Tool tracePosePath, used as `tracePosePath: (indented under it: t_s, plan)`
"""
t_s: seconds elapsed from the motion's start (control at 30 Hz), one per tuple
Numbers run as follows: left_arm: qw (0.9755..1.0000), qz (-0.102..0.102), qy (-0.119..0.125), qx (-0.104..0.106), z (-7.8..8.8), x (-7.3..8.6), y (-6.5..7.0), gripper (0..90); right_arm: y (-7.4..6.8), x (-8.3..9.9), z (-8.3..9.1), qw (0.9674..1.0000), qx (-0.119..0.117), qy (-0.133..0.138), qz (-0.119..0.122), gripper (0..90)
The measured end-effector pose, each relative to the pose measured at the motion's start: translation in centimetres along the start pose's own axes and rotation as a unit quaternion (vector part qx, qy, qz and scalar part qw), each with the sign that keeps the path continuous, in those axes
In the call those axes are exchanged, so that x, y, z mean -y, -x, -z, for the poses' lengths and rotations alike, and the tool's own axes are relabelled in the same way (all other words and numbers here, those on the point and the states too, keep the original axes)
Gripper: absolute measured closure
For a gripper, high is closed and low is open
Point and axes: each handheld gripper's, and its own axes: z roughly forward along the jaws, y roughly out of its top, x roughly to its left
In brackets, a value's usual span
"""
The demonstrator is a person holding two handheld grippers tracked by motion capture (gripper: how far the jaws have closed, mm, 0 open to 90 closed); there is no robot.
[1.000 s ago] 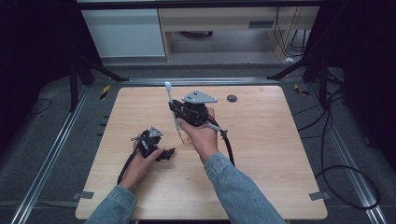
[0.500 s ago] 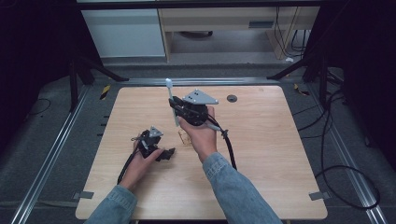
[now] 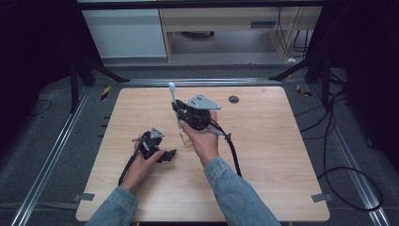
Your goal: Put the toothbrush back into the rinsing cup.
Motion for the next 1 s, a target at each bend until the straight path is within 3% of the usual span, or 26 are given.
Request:
tracePosePath:
  t_s: [1.0]
  plan:
    - [1.0,0.002,0.003,0.0,0.0,0.0,0.0,0.0,0.3,2.6,-0.1,0.9998,0.008,-0.006,0.016,79.2]
